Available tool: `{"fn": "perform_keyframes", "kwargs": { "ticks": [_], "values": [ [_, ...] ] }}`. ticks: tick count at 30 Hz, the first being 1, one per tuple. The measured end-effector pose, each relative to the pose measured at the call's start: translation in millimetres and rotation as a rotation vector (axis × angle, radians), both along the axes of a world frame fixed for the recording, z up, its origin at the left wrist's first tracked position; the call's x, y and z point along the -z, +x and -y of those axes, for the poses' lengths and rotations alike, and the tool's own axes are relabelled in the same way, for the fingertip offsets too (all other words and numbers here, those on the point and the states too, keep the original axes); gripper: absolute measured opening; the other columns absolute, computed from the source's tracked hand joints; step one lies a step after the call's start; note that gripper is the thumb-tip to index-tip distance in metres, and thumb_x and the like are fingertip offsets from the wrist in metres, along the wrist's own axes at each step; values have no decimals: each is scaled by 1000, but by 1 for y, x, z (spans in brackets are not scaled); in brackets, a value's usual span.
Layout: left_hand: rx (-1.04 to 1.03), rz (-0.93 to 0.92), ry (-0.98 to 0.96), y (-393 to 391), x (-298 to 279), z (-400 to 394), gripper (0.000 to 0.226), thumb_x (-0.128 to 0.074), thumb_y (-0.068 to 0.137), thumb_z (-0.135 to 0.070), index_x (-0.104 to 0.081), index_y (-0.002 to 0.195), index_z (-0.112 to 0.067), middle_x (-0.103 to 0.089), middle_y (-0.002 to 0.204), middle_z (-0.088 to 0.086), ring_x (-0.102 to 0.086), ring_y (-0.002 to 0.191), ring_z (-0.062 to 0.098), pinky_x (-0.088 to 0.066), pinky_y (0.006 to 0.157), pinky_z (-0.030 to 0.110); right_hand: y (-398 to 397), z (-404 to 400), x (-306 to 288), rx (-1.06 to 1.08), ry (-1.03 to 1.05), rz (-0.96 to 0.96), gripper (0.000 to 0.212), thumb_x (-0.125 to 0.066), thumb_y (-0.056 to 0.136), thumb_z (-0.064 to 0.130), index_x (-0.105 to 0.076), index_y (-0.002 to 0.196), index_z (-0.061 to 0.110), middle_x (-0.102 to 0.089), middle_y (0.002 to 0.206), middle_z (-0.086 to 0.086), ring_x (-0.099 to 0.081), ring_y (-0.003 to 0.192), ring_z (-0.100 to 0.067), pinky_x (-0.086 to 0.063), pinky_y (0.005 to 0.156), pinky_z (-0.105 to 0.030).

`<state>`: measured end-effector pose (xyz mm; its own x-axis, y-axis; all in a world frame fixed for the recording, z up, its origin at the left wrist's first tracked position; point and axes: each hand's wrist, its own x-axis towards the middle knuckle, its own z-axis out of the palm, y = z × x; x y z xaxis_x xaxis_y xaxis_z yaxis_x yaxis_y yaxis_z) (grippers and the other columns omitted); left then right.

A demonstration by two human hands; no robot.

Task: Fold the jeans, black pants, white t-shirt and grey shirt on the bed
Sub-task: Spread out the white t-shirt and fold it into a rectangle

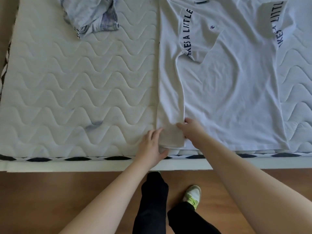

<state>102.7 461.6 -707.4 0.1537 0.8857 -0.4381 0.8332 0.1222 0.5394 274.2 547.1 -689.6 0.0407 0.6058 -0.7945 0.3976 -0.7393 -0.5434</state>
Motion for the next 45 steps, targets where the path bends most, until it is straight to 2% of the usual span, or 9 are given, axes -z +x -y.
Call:
{"fn": "perform_keyframes", "kwargs": {
  "ticks": [5,9,12,16,21,30,37,41,45],
  "values": [
    [-161,-59,149,21,8,11,81,-78,74,-31,-38,144,-19,-38,127,9,-49,106,29,-48,86,41,3,21,3,8,42,-31,24,-49,99,28,-61,105,8,-67,103,-14,-64,97,-32,-54,88,-50],
    [-214,-16,163,30,6,5,73,-76,79,-28,-39,140,-15,-44,122,11,-54,102,29,-50,83,43,13,30,-2,23,155,-89,21,-55,98,27,-60,111,13,-68,92,-2,-67,73,-19,-58,59,-31],
    [-165,-140,172,32,7,4,66,-64,86,-18,-34,144,-15,-55,123,10,-58,103,30,-46,84,42,22,36,-1,39,124,-185,24,-66,92,19,-60,113,10,-69,96,-7,-69,71,-21,-57,63,-29],
    [-341,-193,173,32,1,5,61,-53,82,-2,-36,138,-18,-69,90,3,-65,81,29,-43,77,38,28,38,-2,26,103,-190,18,-66,91,15,-61,108,10,-68,99,-8,-70,75,-22,-56,62,-28],
    [-336,-159,276,36,-2,24,57,-61,82,-2,-43,134,-16,-68,103,3,-65,81,30,-44,74,38,34,48,-13,110,169,-314,12,-60,95,23,-65,100,12,-70,80,-5,-65,54,-16,-52,51,-24],
    [-20,-519,178,41,1,28,73,-48,91,-8,-14,153,-27,-62,102,1,-60,86,25,-40,80,37,48,68,3,-181,128,210,24,-53,95,39,-61,86,18,-67,54,2,-60,41,-2,-48,52,-24],
    [169,-515,97,34,6,36,70,-38,97,-27,1,155,-26,-65,108,4,-60,95,24,-41,87,39,49,73,6,-358,202,440,33,-56,91,49,-55,83,17,-61,71,0,-58,65,-19,-39,51,-28],
    [182,-436,203,28,0,36,58,-36,96,-48,-34,149,-24,-68,78,3,-63,76,25,-44,74,34,46,68,2,-432,171,572,33,-56,89,47,-56,86,13,-61,79,-3,-59,73,-26,-35,52,-28],
    [143,-362,204,20,-9,11,36,-37,98,-42,-64,107,-21,-64,69,2,-59,62,24,-43,54,29,42,52,-5,-343,225,523,31,-55,93,50,-54,86,19,-60,75,2,-57,65,-18,-33,49,-26]
  ]
}}
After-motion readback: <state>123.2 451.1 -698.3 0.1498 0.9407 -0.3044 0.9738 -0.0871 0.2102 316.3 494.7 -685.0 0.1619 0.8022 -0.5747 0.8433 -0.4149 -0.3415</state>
